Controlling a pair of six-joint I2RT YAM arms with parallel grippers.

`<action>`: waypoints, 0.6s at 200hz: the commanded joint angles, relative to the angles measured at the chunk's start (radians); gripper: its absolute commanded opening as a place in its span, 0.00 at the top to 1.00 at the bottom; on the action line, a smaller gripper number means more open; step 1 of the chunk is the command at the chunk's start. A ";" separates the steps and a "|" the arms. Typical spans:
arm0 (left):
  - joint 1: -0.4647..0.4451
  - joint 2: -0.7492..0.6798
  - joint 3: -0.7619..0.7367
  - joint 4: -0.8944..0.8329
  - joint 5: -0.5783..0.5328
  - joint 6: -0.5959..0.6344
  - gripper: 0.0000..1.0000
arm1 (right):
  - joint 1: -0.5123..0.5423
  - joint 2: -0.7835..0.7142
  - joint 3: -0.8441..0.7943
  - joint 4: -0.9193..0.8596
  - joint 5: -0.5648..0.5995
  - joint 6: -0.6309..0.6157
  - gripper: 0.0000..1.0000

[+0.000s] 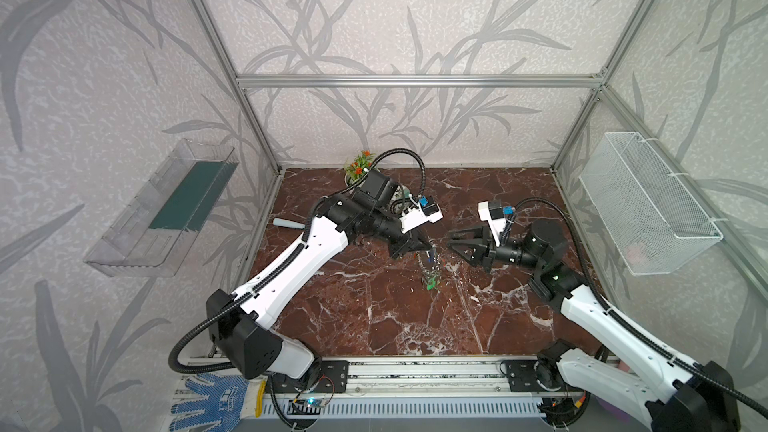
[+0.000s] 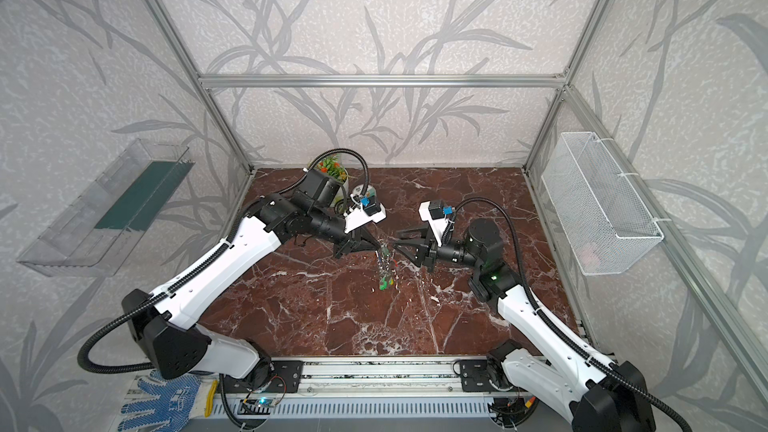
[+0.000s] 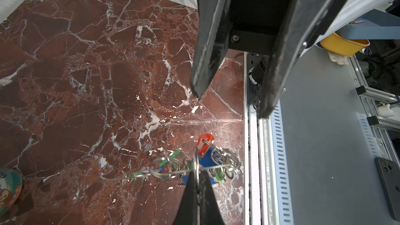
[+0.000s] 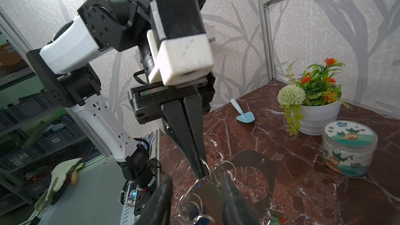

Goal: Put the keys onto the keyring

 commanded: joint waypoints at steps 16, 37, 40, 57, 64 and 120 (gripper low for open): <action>-0.007 0.045 0.135 -0.140 0.038 0.106 1.00 | 0.022 0.044 0.049 0.008 -0.030 -0.019 0.61; -0.016 0.081 0.191 -0.192 0.032 0.120 1.00 | 0.029 0.066 0.063 0.013 -0.036 -0.021 0.61; -0.017 0.086 0.200 -0.199 0.030 0.121 1.00 | 0.028 0.068 0.063 0.015 -0.036 -0.021 0.61; -0.024 0.108 0.232 -0.230 0.020 0.133 1.00 | 0.030 0.079 0.065 0.030 -0.039 -0.014 0.61; -0.026 0.112 0.239 -0.234 0.021 0.133 1.00 | 0.030 0.084 0.064 0.036 -0.043 -0.012 0.62; -0.035 0.137 0.282 -0.248 0.025 0.130 1.00 | 0.037 0.104 0.051 0.048 -0.049 -0.006 0.71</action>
